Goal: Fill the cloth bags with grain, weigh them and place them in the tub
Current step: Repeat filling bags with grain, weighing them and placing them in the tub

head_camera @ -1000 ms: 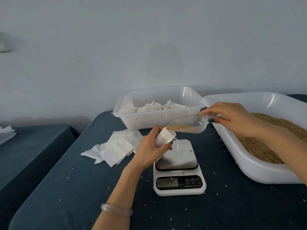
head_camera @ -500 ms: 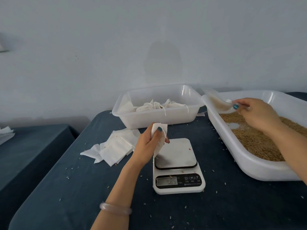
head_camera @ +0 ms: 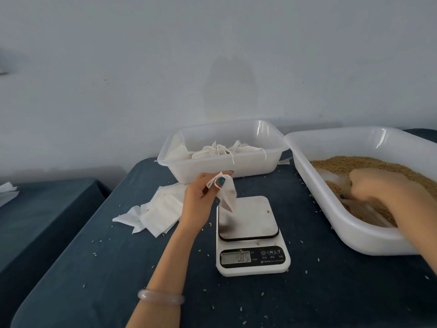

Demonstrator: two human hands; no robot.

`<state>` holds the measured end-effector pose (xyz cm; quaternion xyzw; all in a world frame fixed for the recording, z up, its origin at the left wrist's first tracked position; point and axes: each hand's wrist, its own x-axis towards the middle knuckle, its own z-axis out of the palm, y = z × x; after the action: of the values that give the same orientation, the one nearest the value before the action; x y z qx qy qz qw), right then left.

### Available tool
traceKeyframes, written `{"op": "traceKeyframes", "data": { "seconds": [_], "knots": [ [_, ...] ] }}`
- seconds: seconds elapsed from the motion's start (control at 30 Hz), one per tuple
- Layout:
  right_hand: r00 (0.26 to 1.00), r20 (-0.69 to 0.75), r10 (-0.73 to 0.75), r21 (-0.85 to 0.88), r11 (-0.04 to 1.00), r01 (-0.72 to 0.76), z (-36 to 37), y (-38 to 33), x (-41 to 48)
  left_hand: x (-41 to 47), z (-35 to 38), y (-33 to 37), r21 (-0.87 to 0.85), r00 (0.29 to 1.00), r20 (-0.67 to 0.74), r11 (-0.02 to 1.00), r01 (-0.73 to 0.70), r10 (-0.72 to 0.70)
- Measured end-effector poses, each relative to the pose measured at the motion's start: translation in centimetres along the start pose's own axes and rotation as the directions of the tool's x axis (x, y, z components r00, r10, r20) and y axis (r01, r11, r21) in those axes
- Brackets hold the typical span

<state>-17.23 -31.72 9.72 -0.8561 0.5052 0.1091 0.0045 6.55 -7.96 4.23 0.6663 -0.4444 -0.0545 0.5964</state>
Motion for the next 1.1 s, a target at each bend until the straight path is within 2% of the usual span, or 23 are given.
{"op": "traceKeyframes", "data": {
  "seconds": [0.03,0.1,0.2,0.27,0.37,0.43,0.53,0.67,0.8,0.93,1.1],
  "knots": [
    [0.999,-0.041,-0.006,0.0,1.0,0.006,-0.2,-0.3,-0.4,0.0,0.1,0.1,-0.027,1.0,0.004,1.0,-0.003,0.003],
    [0.973,-0.224,-0.057,-0.014,0.998,0.056,-0.6,-1.2,-1.3,-0.1,0.5,0.3,-0.104,0.999,0.033,0.995,0.006,-0.003],
    [0.858,-0.471,-0.207,0.072,0.96,0.271,-0.8,-3.7,-2.9,-0.1,0.9,0.3,-0.161,0.996,0.088,0.987,0.006,0.008],
    [0.778,-0.551,-0.303,0.161,0.876,0.455,-0.7,-5.9,-4.3,-0.1,1.0,0.1,-0.144,0.991,0.131,0.989,0.035,-0.016],
    [0.698,-0.599,-0.392,0.206,0.767,0.608,0.1,-8.9,-5.9,-0.3,1.3,-0.5,-0.047,0.978,0.198,0.995,0.082,-0.072],
    [0.702,-0.584,-0.408,0.291,0.702,0.65,1.2,-10.5,-6.1,-0.2,1.2,-0.8,-0.039,0.981,0.175,0.994,0.098,-0.09],
    [0.766,-0.533,-0.36,0.432,0.663,0.612,3.0,-11.7,-5.2,0.0,0.8,-0.9,-0.088,0.986,0.114,0.988,0.129,-0.119],
    [0.832,-0.521,-0.189,0.533,0.69,0.49,5.8,-11.5,-2.8,0.0,0.5,-1.3,-0.126,0.982,0.026,0.974,0.188,-0.186],
    [0.86,-0.508,-0.04,0.641,0.65,0.409,8.4,-10.8,-1.4,0.2,0.7,-2.1,-0.179,0.95,-0.124,0.948,0.262,-0.286],
    [0.87,-0.492,-0.039,0.701,0.575,0.422,9.7,-10.0,-1.1,0.8,0.4,-2.9,-0.199,0.88,-0.283,0.921,0.335,-0.381],
    [0.863,-0.502,-0.06,0.686,0.579,0.44,9.9,-9.8,-1.3,0.9,0.3,-3.6,-0.195,0.85,-0.313,0.905,0.379,-0.424]
  ]
}}
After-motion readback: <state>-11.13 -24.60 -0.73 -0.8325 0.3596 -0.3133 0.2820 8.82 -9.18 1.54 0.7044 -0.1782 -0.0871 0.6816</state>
